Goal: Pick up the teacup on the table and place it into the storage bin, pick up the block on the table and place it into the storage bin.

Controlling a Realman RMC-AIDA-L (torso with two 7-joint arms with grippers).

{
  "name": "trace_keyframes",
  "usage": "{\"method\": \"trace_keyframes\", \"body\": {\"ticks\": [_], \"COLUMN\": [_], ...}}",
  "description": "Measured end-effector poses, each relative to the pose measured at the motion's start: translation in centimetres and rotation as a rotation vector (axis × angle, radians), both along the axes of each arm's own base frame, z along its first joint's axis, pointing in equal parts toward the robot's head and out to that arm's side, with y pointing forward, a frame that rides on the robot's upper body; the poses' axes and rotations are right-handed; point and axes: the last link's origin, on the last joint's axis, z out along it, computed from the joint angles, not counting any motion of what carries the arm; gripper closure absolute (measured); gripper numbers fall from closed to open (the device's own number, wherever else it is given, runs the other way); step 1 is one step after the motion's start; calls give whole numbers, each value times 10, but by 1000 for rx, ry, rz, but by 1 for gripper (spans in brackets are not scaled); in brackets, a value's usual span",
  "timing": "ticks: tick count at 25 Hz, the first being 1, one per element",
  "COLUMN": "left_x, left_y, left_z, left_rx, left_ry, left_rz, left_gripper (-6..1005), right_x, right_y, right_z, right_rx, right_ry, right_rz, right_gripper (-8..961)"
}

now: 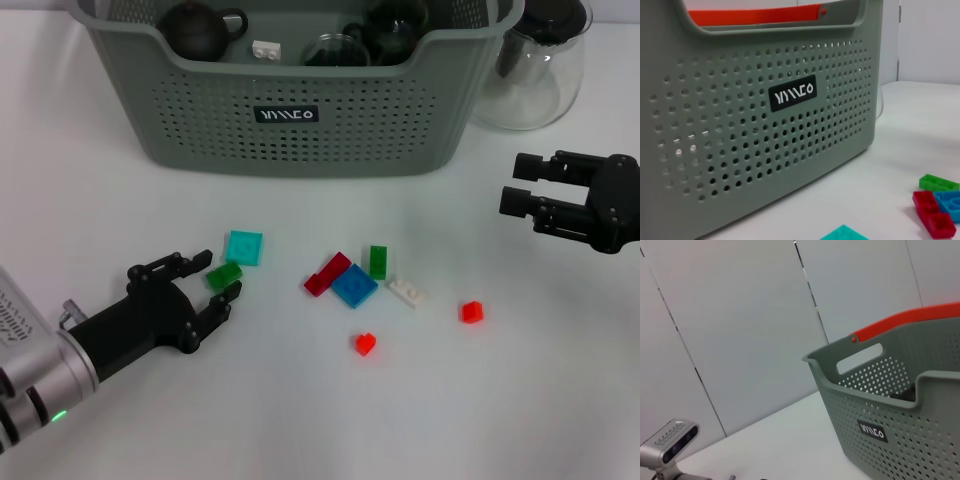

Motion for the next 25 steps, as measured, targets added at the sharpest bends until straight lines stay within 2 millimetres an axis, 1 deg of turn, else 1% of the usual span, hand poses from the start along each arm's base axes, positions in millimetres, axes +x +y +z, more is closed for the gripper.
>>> {"method": "trace_keyframes", "body": {"ticks": [7,13,17,18,25], "left_x": [0,0,1,2,1], "left_y": [0,0,-1,-2,-6], "left_z": [-1,-1,3,7,47], "left_rx": [-8,-19,-8,-7,-46], "left_ry": [3,13,-17,-37,-199], "left_rz": [-2,-14,-10,-9,39], "left_gripper": [522,643,781,815,796], "right_x": [0,1,1,1,3], "right_y": [-1,-1,-2,-2,-3], "right_z": [-1,-1,0,0,1], "right_rx": [-2,-4,-6,-5,-2], "right_ry": [-1,0,1,1,1], "right_rz": [-1,-1,-2,-3,-7], "right_gripper": [340,340,340,340,340]}}
